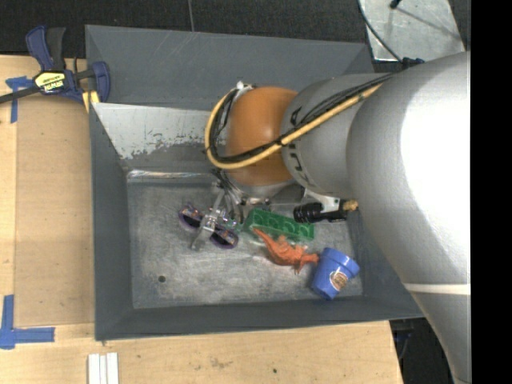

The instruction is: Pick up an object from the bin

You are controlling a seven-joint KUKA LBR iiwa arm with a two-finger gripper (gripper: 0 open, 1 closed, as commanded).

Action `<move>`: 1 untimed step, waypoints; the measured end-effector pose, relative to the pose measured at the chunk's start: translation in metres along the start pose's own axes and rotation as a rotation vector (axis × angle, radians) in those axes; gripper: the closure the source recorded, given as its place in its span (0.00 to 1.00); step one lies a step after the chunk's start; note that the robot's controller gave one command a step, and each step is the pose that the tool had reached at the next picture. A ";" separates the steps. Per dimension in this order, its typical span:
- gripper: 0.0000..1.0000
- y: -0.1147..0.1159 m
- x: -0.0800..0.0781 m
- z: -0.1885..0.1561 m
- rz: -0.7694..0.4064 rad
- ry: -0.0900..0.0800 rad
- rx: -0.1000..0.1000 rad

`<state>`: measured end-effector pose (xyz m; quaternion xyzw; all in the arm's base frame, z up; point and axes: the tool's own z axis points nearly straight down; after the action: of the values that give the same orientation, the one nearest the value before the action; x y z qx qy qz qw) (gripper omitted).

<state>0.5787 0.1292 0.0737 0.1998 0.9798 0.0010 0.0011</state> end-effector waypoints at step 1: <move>1.00 0.001 0.004 -0.004 0.270 -0.019 -0.013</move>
Offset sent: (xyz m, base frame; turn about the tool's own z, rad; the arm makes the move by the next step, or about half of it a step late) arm 0.0000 0.0000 0.0000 0.0000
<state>0.5752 0.1313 0.0774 0.3299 0.9439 0.0056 0.0115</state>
